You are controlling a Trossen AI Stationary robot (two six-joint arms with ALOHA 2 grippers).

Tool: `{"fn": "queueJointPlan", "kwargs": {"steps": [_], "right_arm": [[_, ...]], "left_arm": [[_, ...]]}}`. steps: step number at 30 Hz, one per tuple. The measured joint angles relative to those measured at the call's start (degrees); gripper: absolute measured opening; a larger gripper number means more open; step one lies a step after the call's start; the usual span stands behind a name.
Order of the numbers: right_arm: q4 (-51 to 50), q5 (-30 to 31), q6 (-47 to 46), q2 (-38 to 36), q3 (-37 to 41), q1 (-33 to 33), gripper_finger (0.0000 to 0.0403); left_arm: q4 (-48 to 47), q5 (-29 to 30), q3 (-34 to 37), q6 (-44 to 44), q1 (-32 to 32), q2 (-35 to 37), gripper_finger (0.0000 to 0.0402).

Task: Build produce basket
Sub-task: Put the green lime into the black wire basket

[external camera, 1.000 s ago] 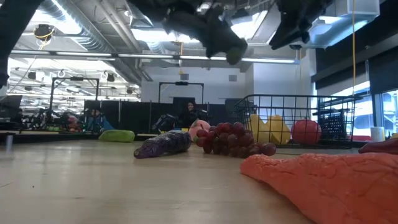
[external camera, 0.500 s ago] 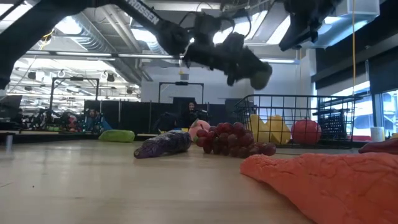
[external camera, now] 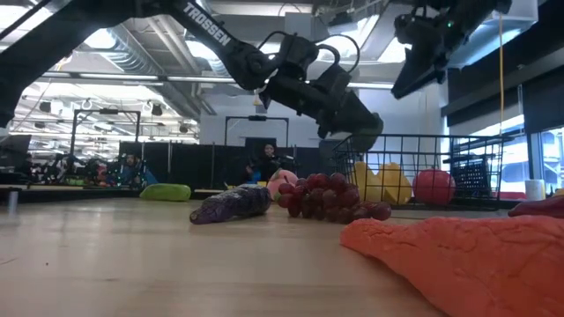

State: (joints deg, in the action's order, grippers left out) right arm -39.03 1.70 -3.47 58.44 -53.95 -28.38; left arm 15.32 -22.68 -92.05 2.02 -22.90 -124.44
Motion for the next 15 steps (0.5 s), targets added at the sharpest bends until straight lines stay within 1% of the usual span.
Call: {"fn": "queueJointPlan", "kwargs": {"steps": [3, 8, 12, 15], "right_arm": [[3.5, -1.9, 2.2, 0.7, 2.5, 0.0, 0.0118], [12.2, -2.3, 5.2, 1.4, 5.7, 0.0, 0.0118], [15.2, -2.3, 4.8, 1.8, 7.2, 0.0, 0.0118], [14.7, -2.3, 3.5, 1.9, 7.4, 0.0, 0.0118]], "left_arm": [[-1.1, 0.1, 0.0, 0.0, 0.0, 0.0, 0.0166], [-2.3, 0.1, 0.0, -0.1, 0.0, 0.0, 0.0166], [-2.9, 0.1, 0.0, -0.1, 0.0, 0.0, 0.0166], [-2.9, 0.1, 0.0, -0.1, 0.0, 0.0, 0.0166]]}}
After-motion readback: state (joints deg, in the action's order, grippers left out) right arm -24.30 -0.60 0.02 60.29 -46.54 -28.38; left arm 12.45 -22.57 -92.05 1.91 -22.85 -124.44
